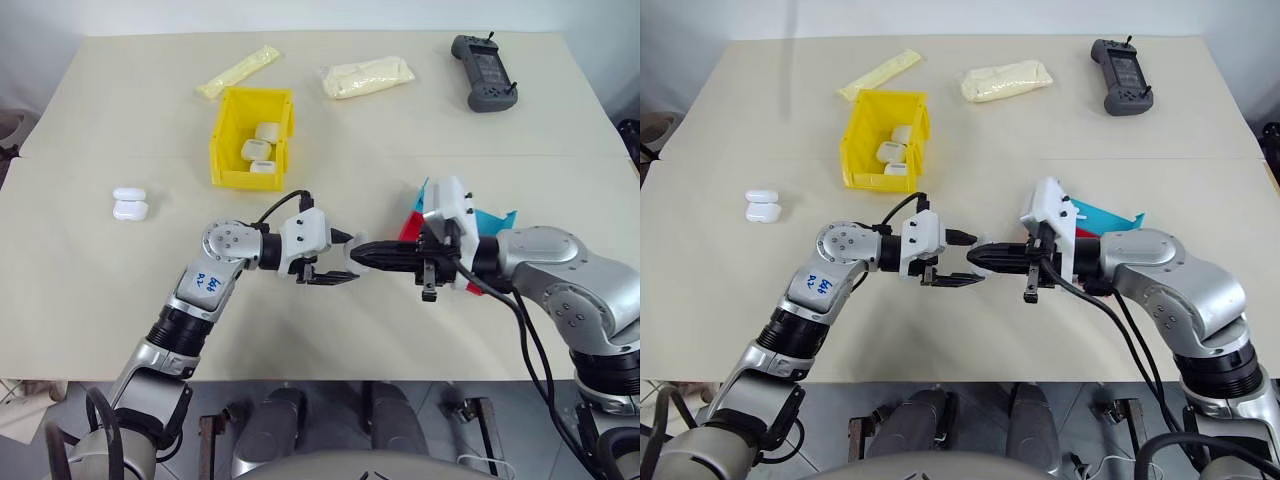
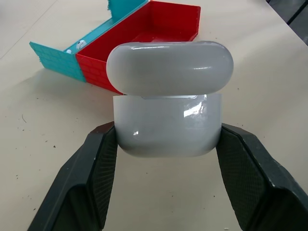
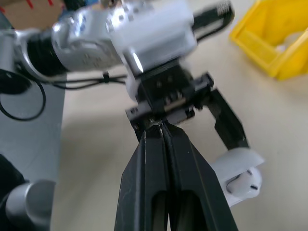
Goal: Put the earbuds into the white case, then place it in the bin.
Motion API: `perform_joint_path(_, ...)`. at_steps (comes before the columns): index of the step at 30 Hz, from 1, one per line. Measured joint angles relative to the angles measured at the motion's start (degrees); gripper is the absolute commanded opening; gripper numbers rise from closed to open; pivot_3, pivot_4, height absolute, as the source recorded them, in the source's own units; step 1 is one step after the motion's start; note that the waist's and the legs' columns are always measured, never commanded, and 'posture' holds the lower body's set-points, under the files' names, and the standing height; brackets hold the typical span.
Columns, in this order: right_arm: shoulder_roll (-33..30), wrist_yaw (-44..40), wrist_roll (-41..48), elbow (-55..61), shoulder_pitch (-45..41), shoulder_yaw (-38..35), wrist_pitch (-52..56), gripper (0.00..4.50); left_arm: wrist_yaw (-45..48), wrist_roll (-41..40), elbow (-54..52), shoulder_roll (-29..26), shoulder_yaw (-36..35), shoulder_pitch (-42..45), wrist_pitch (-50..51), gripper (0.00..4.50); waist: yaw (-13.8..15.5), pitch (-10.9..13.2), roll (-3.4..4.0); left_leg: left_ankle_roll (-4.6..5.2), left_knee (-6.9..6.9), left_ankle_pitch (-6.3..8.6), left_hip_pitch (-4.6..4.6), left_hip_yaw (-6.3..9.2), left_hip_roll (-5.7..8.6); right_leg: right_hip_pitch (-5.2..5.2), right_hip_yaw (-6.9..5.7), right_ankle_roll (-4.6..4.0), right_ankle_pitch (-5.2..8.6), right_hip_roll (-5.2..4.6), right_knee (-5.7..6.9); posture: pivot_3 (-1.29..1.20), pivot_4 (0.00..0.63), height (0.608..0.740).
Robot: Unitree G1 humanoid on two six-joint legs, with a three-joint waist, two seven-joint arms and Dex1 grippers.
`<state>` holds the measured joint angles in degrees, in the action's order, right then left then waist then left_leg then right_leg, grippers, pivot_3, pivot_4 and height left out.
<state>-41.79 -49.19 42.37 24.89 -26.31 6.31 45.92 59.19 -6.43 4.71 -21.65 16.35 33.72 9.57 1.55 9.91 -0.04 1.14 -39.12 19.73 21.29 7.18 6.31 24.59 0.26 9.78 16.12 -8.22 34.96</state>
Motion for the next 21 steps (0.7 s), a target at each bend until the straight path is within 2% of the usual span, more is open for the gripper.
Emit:
perform_joint_path(6,-1.00,-0.28,-1.90,-0.68,2.68,-2.05,-0.81,0.06,-0.24,-0.05,-0.05,-0.35,-0.14,-0.23,-0.56,2.74,-0.04,0.00,0.00,0.00,0.01,0.00,0.00,0.01,-0.01,0.01,0.00,0.00,0.00,0.01,0.00,0.00,0.150,0.740)
perform_joint_path(14,-4.40,-1.41,-1.85,-1.29,11.51,-9.73,-2.18,0.06,1.56,-4.67,-2.69,-1.27,-3.80,-2.12,-2.55,2.74,-0.02,0.00,0.00,0.00,0.01,0.00,0.00,0.00,-0.02,0.00,0.00,0.00,0.00,0.00,0.00,0.00,0.150,0.740)
perform_joint_path(17,-2.54,-0.93,-1.72,-1.40,14.99,-14.08,-4.69,0.63,0.45,-7.68,-5.03,-1.26,-6.47,-5.88,-1.20,2.74,-0.23,0.00,0.00,0.00,0.05,0.00,-0.02,-0.02,-0.04,0.02,0.03,0.00,0.00,0.01,0.01,0.00,0.150,0.740)
perform_joint_path(21,0.56,-0.82,-1.67,-1.25,17.29,-17.52,-9.95,1.90,-2.11,-10.50,-7.77,-1.30,-9.99,-9.59,0.96,2.74,-0.09,0.00,0.00,-0.01,0.03,0.00,-0.05,-0.02,-0.04,0.00,0.04,0.00,0.00,0.02,0.00,0.00,0.150,0.740)
